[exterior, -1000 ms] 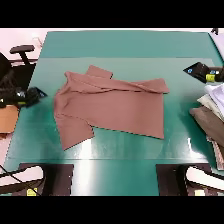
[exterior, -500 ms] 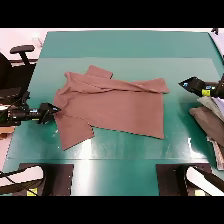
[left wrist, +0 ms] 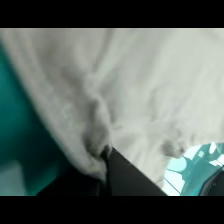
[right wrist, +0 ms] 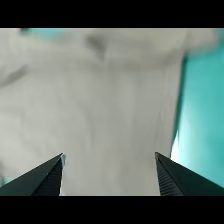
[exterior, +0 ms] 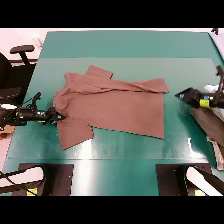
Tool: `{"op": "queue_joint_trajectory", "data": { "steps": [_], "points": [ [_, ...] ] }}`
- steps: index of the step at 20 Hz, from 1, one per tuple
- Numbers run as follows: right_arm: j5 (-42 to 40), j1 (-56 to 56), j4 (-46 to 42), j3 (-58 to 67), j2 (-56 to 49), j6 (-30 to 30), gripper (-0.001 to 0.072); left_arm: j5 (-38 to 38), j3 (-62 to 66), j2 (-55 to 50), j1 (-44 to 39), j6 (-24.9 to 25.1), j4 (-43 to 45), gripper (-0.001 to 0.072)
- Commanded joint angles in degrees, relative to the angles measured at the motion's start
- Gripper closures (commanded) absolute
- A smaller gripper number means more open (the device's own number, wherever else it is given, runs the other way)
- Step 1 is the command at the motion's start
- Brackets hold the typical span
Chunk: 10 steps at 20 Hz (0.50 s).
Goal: Fold the shirts.
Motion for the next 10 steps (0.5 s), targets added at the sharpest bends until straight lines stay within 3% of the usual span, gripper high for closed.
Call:
{"op": "queue_joint_trajectory", "data": {
  "steps": [1,6,10],
  "points": [
    [6.08,-1.64,-1.49,-7.91,2.67,3.39,0.008,-2.78,2.29,0.04,-0.13,0.68,-0.52,0.0687],
    [2.29,-1.51,-2.95,-27.21,14.03,7.17,0.008,-3.76,3.72,0.04,-0.13,0.68,-0.59,0.0687],
    [-1.73,-1.53,-3.17,-32.3,18.29,8.61,0.008,-4.0,3.72,0.04,-0.13,0.68,-0.59,0.0687]
  ]
}}
